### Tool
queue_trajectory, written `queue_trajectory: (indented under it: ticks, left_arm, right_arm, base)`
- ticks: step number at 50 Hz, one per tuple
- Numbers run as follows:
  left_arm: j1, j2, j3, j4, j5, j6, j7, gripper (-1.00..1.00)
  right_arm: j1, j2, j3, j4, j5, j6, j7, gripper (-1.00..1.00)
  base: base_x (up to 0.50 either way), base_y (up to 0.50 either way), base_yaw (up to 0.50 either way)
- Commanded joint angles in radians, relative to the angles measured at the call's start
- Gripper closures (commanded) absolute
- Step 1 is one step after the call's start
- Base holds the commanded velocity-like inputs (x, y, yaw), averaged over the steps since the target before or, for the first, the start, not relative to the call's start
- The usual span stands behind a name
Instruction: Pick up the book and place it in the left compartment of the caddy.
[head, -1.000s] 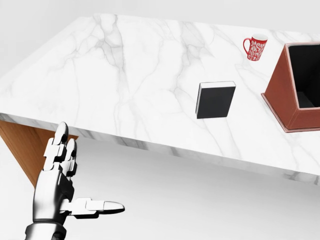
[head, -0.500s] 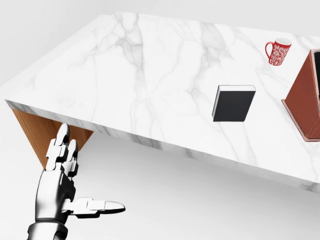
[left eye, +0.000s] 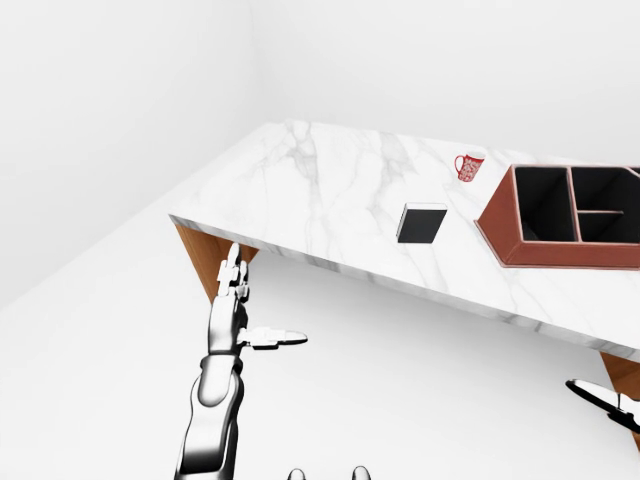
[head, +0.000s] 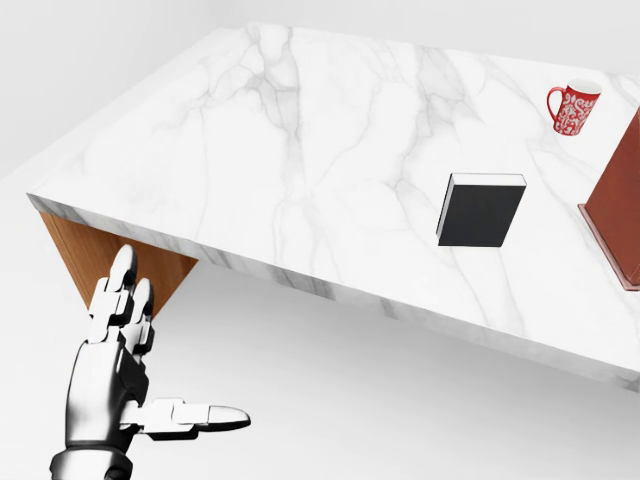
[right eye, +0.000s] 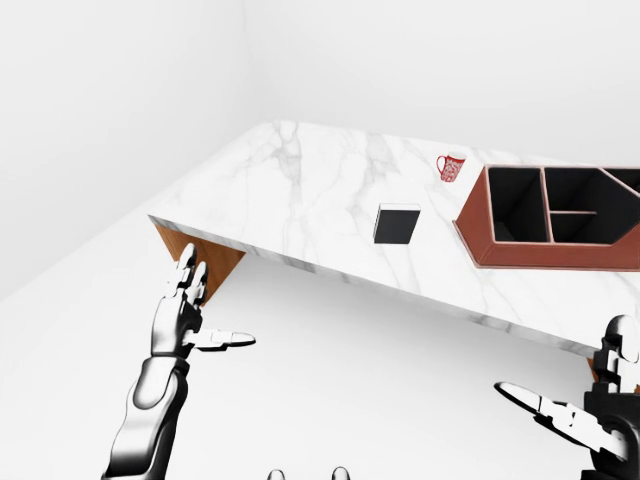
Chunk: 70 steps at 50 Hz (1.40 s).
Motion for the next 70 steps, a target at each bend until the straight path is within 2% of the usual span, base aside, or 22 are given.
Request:
queue_trajectory:
  ticks: [1,15,26,45,51,56,68,70]
  left_arm:
    - [0.009,-0.001,-0.003,-0.023,0.003,0.014,0.001,-1.00]
    - [0.002,-0.001,-0.001,-0.014,0.001,0.011,0.000,-1.00]
    - [-0.030,0.003,0.010,0.072,0.000,-0.044,0.000,-1.00]
    - [-0.012,0.001,0.004,0.033,0.001,-0.021,0.001,-1.00]
    - [0.002,-0.001,-0.002,-0.005,0.005,0.003,0.002,-1.00]
    - [-0.002,0.000,0.000,0.004,0.005,-0.003,0.002,-1.00]
    - [-0.002,-0.001,0.001,-0.005,0.001,0.009,0.004,-1.00]
    - [-0.019,0.001,0.007,0.036,-0.001,-0.015,0.004,-1.00]
  right_arm:
    - [0.000,0.002,-0.001,0.008,0.004,0.000,-0.001,-1.00]
    - [-0.002,-0.002,0.005,0.010,-0.005,0.000,-0.012,-1.00]
    - [0.000,-0.002,0.005,0.009,-0.002,0.000,-0.010,-1.00]
    - [-0.001,-0.001,0.003,0.007,0.000,0.000,-0.010,-1.00]
    - [0.001,-0.001,0.001,-0.003,0.002,0.000,-0.012,-1.00]
    - [0.001,-0.002,-0.001,-0.005,0.004,0.000,-0.012,-1.00]
    - [0.000,0.000,0.005,0.012,-0.001,0.000,-0.005,-1.00]
    - [-0.002,-0.001,0.006,0.017,-0.001,0.000,-0.005,-1.00]
  base:
    - [0.00,0.00,0.00]
    - [0.04,-0.10,0.00]
    - [0.11,-0.26,0.00]
    - [0.10,-0.24,0.00]
    - [0.10,-0.24,0.00]
    - [0.10,-0.24,0.00]
    - [0.10,-0.24,0.00]
    - [0.10,-0.24,0.00]
